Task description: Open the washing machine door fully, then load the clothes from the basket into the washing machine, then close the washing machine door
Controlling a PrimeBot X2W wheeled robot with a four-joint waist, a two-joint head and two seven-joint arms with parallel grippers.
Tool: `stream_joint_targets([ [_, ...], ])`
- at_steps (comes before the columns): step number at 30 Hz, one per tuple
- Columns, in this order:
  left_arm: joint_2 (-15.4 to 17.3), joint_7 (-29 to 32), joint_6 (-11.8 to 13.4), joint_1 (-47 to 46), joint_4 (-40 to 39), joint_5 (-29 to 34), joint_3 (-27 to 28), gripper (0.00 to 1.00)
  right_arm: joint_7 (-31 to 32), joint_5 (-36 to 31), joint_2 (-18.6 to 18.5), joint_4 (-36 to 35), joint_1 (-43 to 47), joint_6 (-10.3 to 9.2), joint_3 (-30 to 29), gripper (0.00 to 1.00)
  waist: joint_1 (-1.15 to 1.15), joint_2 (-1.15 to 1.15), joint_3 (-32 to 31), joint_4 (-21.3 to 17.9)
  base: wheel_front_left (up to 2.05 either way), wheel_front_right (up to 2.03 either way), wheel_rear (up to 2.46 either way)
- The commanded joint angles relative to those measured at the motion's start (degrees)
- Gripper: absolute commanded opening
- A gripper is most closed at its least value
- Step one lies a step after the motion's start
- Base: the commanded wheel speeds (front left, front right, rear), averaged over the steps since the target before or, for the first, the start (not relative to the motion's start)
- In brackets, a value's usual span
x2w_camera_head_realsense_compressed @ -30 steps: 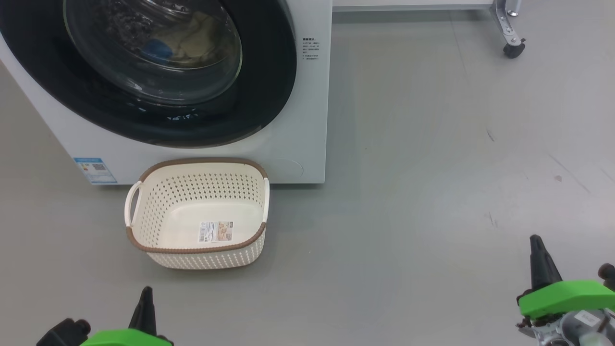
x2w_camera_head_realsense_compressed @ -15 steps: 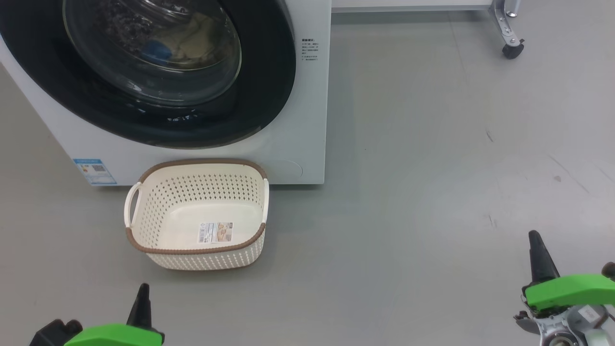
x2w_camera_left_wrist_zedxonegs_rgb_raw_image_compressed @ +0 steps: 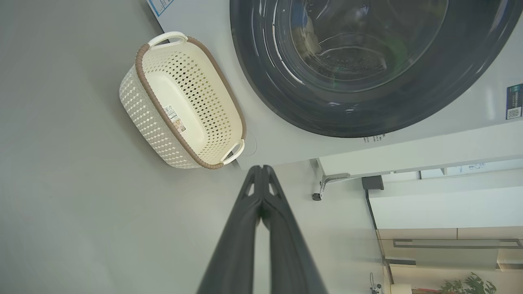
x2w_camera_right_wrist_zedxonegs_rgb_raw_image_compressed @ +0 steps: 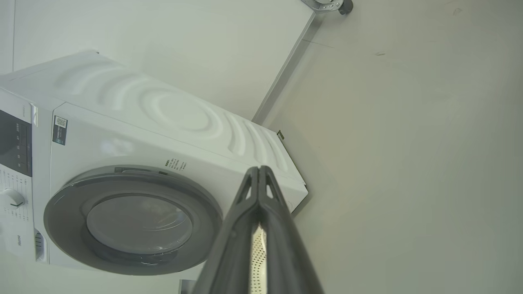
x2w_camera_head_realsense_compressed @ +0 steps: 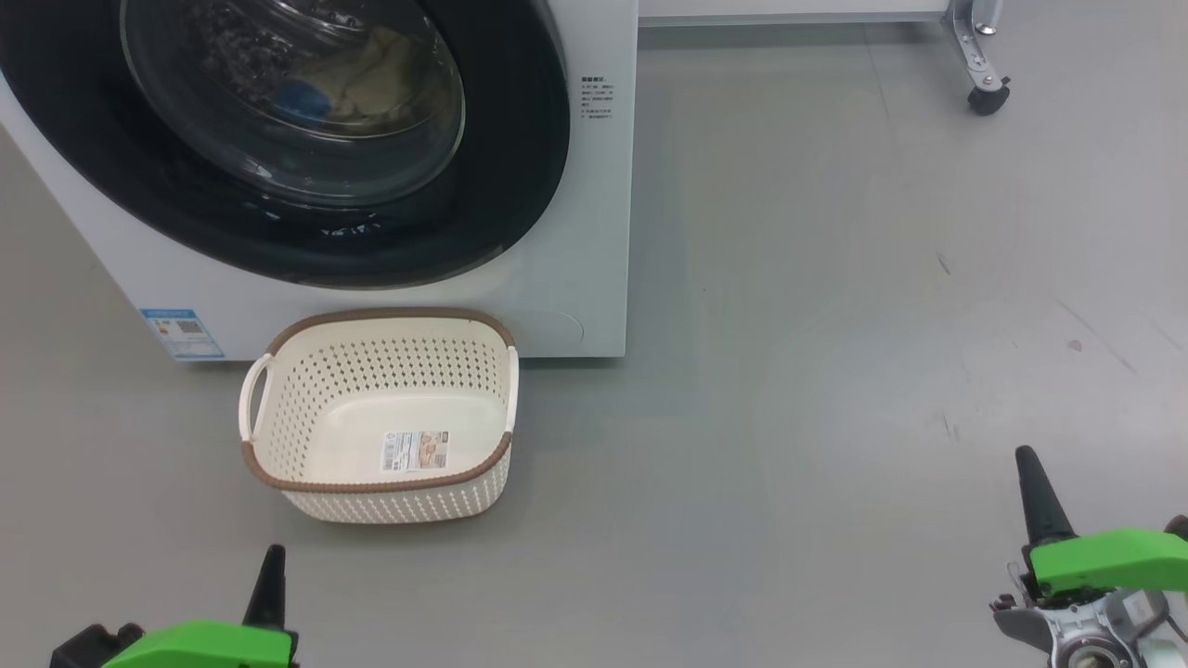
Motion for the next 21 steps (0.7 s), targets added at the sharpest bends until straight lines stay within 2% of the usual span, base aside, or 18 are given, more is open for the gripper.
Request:
stream_joint_targets([
  [1, 0.28, 0.54, -0.03, -3.35, -2.12, -1.97, 2.18, 0.0, 0.59, 2.64, -0.86, -2.28, -3.37, -0.12, 0.91, 0.0, 0.0, 0.0, -0.02, -0.02, 0.0, 0.0, 0.0],
  [21, -0.34, 3.87, -0.02, -4.13, -2.77, -13.19, 4.86, 0.0, 4.03, 17.3, -0.96, -2.88, -3.99, -0.15, 1.31, 0.0, 0.0, 0.0, -0.22, -0.18, 0.0, 0.0, 0.0],
])
